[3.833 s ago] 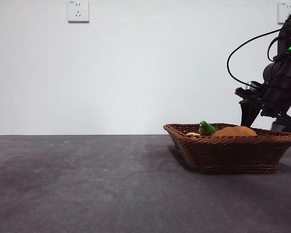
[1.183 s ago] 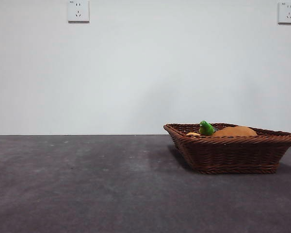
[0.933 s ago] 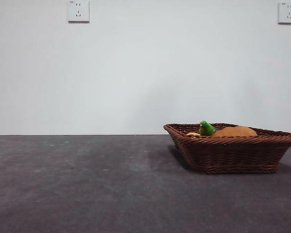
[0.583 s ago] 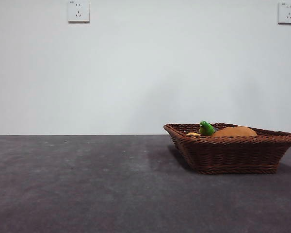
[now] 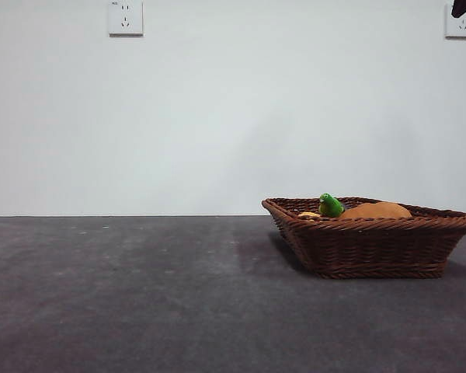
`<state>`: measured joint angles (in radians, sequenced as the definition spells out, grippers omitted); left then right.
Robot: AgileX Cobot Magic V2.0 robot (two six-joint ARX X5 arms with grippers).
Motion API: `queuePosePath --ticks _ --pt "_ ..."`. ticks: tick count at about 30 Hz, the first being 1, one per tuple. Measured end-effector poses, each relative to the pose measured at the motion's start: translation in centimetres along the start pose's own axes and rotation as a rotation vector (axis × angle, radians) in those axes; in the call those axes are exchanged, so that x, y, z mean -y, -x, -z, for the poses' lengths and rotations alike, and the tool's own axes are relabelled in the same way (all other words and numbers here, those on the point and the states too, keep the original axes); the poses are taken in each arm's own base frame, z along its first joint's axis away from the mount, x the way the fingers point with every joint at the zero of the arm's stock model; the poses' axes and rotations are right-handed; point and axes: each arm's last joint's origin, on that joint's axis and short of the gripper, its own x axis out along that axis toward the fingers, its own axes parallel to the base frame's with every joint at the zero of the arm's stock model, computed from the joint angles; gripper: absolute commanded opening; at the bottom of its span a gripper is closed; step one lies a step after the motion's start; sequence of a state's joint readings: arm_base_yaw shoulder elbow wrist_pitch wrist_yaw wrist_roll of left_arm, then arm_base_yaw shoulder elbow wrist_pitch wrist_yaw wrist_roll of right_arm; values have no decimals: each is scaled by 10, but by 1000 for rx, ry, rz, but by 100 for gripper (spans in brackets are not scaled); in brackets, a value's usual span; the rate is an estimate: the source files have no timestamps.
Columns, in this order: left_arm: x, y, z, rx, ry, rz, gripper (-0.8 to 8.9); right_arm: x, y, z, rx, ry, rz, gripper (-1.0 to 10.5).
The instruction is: Help me put the vegetables on the table into the basket
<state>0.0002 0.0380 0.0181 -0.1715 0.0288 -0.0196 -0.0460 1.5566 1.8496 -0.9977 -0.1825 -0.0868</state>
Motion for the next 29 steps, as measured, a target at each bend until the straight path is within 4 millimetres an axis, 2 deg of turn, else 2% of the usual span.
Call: queuePosePath --ticks 4,6,7,9,11,12,14,18,22,24,29 --pt "0 -1 1 -21 1 0 -3 7 1 1 -5 -12 47 1" --pt "0 -2 2 -28 1 -1 -3 10 10 5 12 -16 150 1" --pt "0 -2 2 -30 1 -1 -3 9 23 12 40 -15 177 1" --pt "0 -2 2 -30 1 -1 -3 -5 56 29 175 12 176 1" --pt "0 -2 2 -30 1 -1 -3 -18 94 56 396 47 176 1" --pt "0 -2 2 -30 1 -1 -3 -21 106 75 503 58 196 1" --pt "0 -2 2 -30 1 -1 -3 -25 113 116 643 64 231 1" --pt "0 -2 2 -30 1 -1 -3 -27 99 176 742 73 241 1" --pt "0 -2 2 -31 1 -1 -3 -28 72 233 812 80 243 1" --pt "0 -2 2 -31 1 -1 -3 -28 56 254 818 82 237 1" --pt "0 -2 2 -31 1 -1 -3 -25 11 302 692 75 215 1"
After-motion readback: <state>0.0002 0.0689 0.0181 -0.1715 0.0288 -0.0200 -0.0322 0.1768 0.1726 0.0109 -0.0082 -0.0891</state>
